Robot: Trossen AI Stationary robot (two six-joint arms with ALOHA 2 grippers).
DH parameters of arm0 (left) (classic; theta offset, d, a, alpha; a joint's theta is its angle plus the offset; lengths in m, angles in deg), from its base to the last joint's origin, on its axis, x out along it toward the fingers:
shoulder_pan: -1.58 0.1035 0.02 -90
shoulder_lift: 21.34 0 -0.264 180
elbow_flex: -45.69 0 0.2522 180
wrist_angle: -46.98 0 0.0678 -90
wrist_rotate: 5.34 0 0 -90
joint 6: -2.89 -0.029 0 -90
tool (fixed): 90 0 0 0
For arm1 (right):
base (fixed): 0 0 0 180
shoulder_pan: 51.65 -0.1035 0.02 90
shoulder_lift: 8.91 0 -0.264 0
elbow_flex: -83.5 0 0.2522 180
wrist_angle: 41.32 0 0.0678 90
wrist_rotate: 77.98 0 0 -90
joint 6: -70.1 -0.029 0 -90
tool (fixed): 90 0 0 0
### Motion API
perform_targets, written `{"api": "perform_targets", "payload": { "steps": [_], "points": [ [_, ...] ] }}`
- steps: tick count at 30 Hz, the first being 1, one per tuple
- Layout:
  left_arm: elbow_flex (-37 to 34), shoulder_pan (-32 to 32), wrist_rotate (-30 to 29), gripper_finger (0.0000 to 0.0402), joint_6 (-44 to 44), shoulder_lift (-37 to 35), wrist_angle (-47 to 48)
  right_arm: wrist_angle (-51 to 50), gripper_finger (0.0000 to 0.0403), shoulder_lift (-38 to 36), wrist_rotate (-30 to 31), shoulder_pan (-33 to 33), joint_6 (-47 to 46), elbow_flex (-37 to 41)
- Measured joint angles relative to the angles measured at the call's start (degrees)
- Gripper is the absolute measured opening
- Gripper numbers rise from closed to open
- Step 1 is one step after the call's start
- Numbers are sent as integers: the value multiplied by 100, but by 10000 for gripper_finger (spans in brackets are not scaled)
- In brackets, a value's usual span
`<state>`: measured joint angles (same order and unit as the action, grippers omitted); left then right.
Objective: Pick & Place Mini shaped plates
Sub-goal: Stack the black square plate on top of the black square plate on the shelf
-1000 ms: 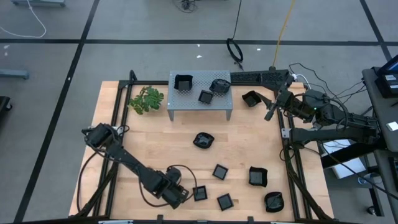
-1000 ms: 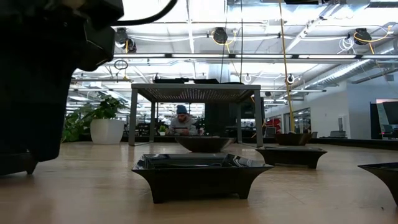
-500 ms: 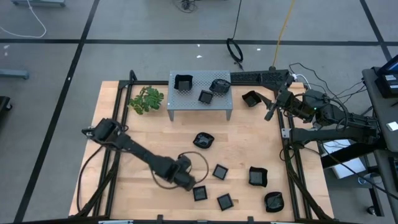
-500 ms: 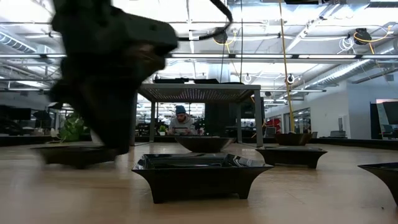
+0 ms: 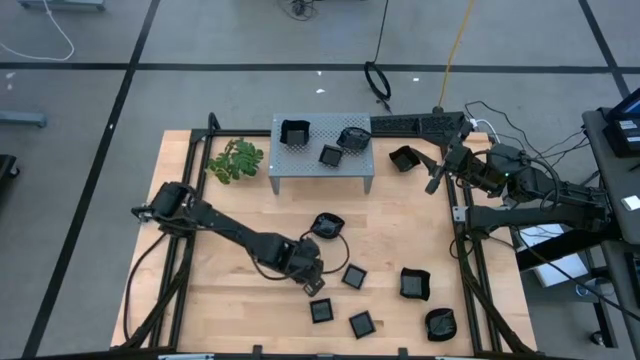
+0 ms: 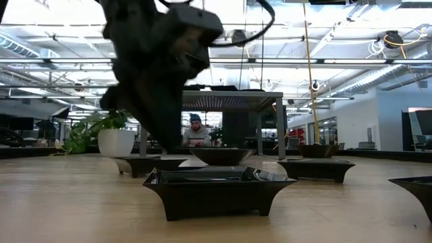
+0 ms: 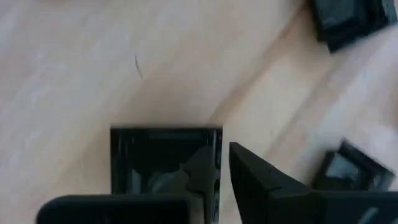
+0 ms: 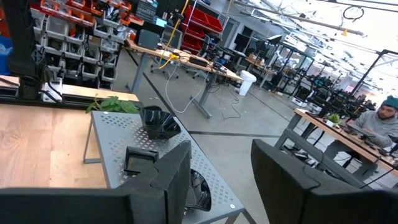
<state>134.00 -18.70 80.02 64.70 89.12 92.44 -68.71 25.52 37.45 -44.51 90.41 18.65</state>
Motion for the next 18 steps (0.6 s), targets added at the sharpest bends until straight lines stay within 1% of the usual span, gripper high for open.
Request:
{"api": "perform_targets", "payload": {
  "steps": [6,8,11,14,18],
  "points": [
    [0,-275,65,118,-22,-156,51,2,155,4,0,0,-2,0],
    [0,-370,-17,138,-77,-131,70,0,155,4,0,0,0,0],
    [0,-491,-294,162,-385,3,110,1,155,22,0,0,-2,-1],
    [-7,-573,-656,175,-719,135,126,0,155,24,0,0,-2,-2],
    [-7,-649,-1091,176,-1139,244,112,0,155,31,0,0,0,-2]
  ]
}}
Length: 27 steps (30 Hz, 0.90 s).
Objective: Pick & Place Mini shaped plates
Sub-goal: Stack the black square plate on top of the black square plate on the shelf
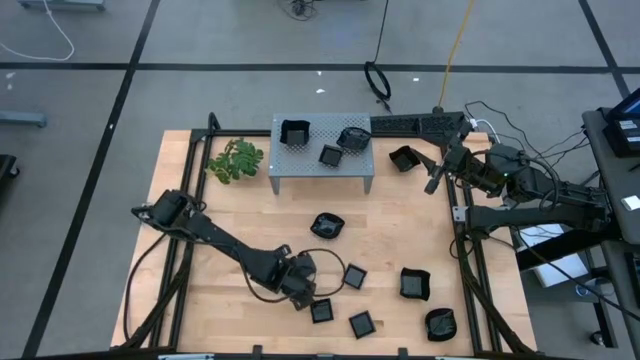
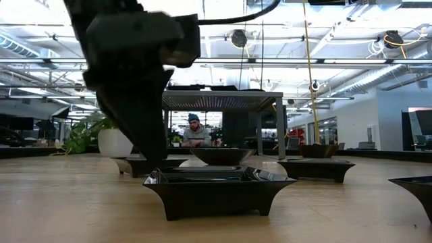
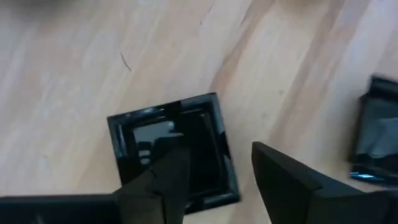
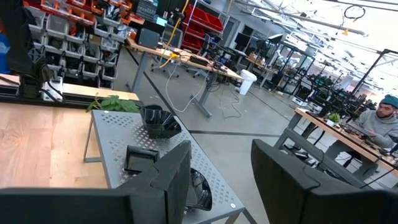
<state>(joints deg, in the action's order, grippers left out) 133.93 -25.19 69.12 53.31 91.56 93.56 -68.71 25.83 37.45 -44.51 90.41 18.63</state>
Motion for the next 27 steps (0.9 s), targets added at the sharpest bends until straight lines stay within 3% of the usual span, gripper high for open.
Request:
{"api": "perform_targets", "payload": {
  "steps": [5,15,27],
  "points": [
    [0,-67,-410,157,-319,40,70,2,155,-1,0,0,0,0],
    [0,-27,-434,95,-617,40,104,0,155,2,0,0,0,0],
    [7,-23,-261,151,-551,212,107,2,155,2,0,0,0,0]
  ]
}}
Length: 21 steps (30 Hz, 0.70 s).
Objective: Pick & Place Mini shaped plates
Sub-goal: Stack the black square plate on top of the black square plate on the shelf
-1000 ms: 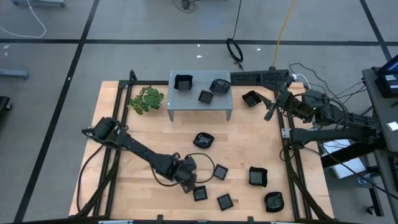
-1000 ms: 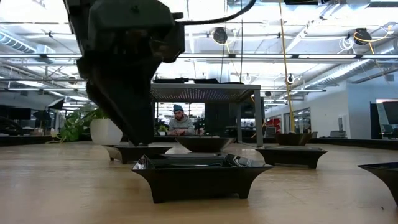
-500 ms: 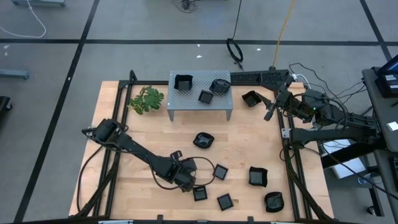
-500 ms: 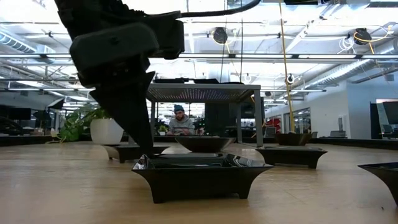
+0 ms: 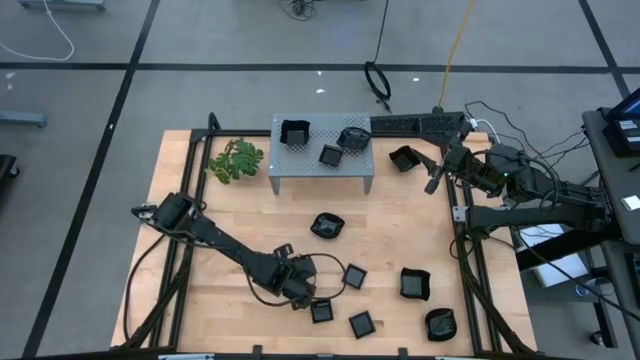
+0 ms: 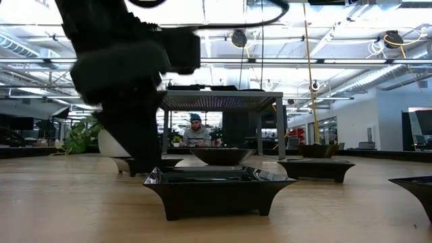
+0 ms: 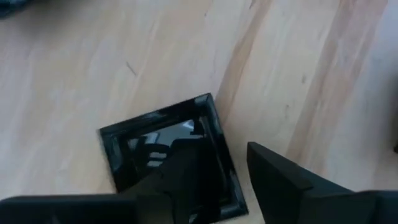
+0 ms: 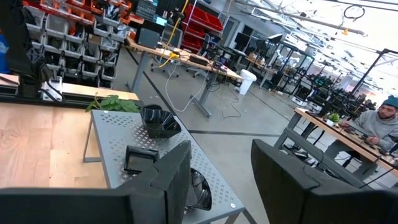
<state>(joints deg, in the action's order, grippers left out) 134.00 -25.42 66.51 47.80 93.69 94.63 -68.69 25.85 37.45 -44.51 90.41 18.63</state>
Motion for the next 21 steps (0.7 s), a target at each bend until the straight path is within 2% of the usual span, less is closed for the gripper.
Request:
{"api": "perform_targets", "payload": {
  "steps": [3,6,13,18,21],
  "points": [
    [0,-4,-154,151,5,11,5,0,155,0,0,0,-2,0],
    [0,29,-256,130,9,17,14,-3,155,0,0,0,-1,0],
    [-2,115,-289,14,59,15,-204,-2,155,0,0,0,-2,0],
    [-4,122,-195,19,-255,-218,-954,0,155,0,0,0,-2,0],
    [-4,114,-234,6,-700,-549,-1381,-1,155,0,0,0,-1,0]
  ]
}}
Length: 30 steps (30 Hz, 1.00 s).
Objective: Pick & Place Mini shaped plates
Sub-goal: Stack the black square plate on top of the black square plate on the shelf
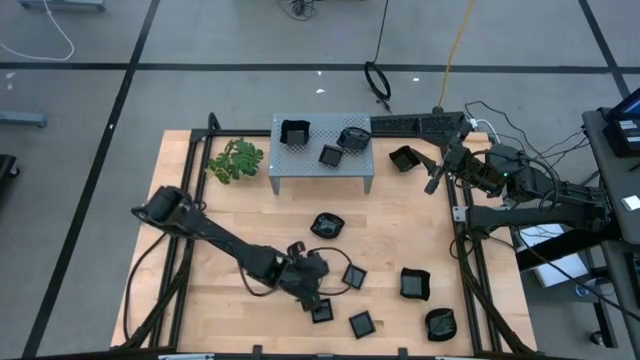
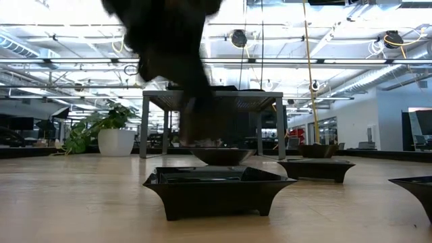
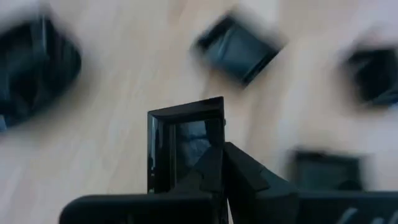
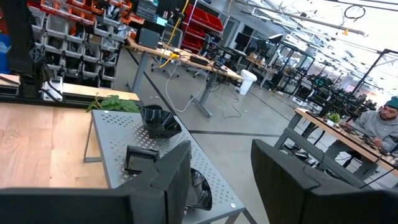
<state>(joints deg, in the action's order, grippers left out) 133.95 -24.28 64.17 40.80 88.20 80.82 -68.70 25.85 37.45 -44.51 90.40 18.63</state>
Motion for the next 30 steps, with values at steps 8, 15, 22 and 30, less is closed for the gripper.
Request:
{"api": "perform_targets", "payload": {
  "steps": [8,15,22,30],
  "points": [
    [2,215,-1503,16,-2784,-1206,-659,2,155,4,0,1,0,0],
    [7,1381,-2122,13,-4889,-1936,-687,-1,155,4,0,0,1,0],
    [7,2908,-599,5,-6124,-1920,-675,1,155,4,0,0,-1,0],
    [5,3652,622,6,-7796,-1773,-637,-4,155,4,0,0,2,0]
  ]
}}
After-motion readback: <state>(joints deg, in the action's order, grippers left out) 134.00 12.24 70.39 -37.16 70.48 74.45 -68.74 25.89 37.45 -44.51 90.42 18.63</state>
